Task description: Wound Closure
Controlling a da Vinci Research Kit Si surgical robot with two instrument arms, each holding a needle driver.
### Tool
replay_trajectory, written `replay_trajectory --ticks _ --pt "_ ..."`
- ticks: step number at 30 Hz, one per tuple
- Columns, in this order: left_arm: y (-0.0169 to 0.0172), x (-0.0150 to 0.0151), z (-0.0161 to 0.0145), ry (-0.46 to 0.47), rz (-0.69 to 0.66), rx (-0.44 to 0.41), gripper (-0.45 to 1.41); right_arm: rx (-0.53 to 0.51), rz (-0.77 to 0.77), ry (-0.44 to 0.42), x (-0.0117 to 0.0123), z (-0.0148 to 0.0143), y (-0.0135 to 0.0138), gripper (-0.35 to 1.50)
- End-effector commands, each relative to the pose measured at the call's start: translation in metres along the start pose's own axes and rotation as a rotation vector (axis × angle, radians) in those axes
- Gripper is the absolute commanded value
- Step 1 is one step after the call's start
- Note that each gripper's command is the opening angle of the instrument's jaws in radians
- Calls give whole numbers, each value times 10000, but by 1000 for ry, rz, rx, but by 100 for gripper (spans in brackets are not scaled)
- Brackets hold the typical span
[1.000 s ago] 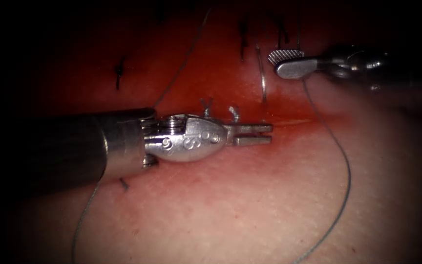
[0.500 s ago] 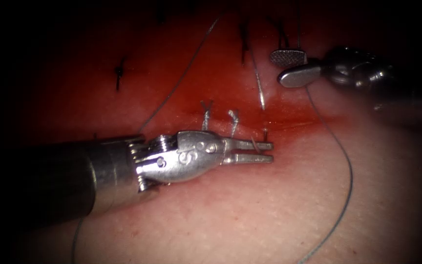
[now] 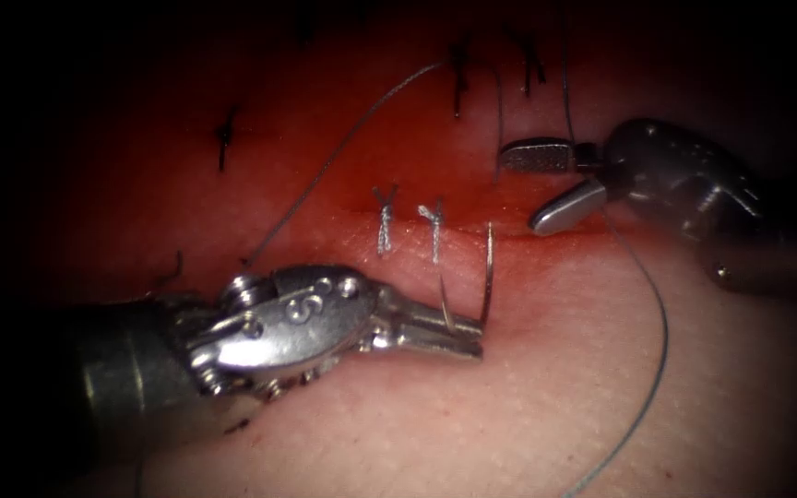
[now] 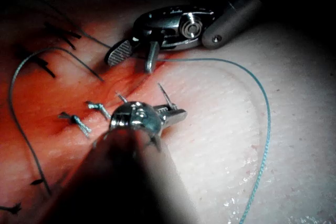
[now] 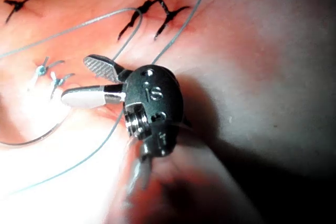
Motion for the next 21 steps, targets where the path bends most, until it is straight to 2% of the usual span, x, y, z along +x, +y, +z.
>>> replay_trajectory --ticks 1,6,10,13,14,15,17,21 --pt "-1 4 5 2 9 -17 -45 12 9 0 -1 10 1 91" --pt "15 17 0 6 9 -49 -45 25 25 -18 0 6 -5 90" --pt "26 41 -12 5 159 38 -45 31 38 -19 6 0 -12 91" --pt "25 60 -21 18 281 126 -45 28 132 -20 10 -4 -18 91" --pt "24 66 -24 23 312 150 -45 19 152 -18 11 -5 -21 88" --pt "19 78 -30 36 373 207 -45 -3 223 -12 14 -8 -26 64" --pt "9 90 -39 56 436 269 -45 -26 278 -32 20 -12 -33 34" --pt "-3 105 -51 94 538 360 -45 -40 340 -83 21 -12 -41 29"
